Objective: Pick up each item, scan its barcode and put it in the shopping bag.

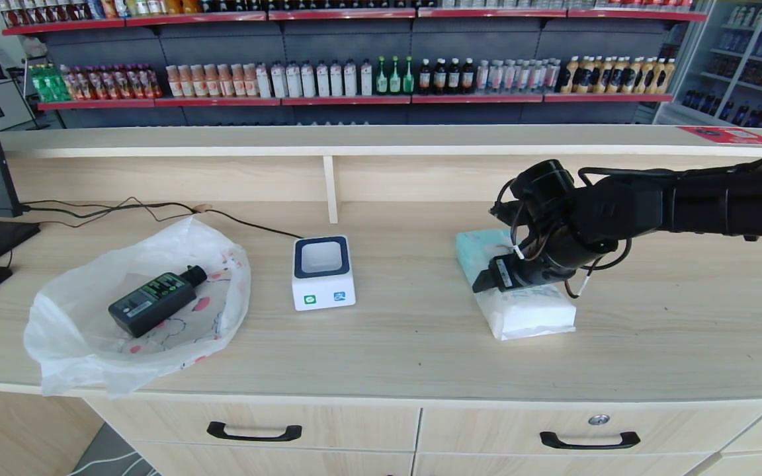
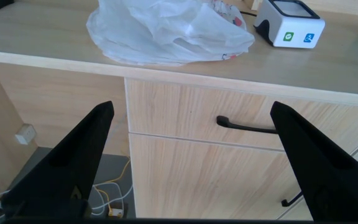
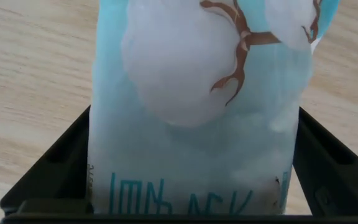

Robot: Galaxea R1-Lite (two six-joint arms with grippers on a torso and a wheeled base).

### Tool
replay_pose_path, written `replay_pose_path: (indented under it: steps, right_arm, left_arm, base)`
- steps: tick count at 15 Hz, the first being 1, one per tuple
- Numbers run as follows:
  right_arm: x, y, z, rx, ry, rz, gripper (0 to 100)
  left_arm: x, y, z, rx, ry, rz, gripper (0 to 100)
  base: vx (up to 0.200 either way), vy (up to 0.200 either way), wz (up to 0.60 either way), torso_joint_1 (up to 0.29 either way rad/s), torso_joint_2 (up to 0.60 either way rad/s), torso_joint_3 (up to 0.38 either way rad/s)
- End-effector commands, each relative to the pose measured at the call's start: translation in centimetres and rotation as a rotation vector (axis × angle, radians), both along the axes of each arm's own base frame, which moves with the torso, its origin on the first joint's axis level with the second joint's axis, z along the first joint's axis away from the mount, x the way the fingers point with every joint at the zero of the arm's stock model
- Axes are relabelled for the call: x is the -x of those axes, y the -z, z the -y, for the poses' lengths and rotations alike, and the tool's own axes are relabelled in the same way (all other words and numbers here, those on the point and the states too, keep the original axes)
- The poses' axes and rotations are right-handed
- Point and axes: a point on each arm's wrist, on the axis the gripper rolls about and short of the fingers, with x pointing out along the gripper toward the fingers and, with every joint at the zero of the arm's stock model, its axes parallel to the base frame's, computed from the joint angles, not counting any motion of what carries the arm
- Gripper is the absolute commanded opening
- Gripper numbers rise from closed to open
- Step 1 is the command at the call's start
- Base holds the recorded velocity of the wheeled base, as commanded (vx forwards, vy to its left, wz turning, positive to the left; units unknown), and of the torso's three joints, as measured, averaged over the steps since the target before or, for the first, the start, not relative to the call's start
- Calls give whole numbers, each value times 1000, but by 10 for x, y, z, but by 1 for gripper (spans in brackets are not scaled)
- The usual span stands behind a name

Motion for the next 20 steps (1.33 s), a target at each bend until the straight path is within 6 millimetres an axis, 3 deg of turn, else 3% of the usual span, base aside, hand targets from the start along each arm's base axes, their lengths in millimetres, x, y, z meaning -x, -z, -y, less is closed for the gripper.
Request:
replay_pose_path:
  steps: [1, 8, 12, 18, 20]
  right_arm:
    - [0, 1, 0, 3, 1, -5, 0]
    - [4, -10, 7, 0, 4, 11, 0]
    - [9, -27, 11, -18, 5, 51, 0]
    - [41, -80, 25, -115, -49, 160, 0]
    - [61, -93, 36, -156, -71, 172, 0]
  left_arm:
    - [0, 0, 0, 0, -1, 1, 100]
    - [0, 0, 0, 0, 0, 1, 100]
    - [0, 0, 0, 0, 0, 1, 100]
    - [0, 0, 0, 0, -1, 1, 100]
    - [0, 0, 0, 0, 0, 1, 100]
  base:
    - [0, 0, 0, 0, 0, 0]
    - [0, 0, 0, 0, 0, 0]
    - [0, 0, 0, 0, 0, 0]
    - [0, 0, 0, 0, 0, 0]
    - [0, 0, 0, 0, 0, 0]
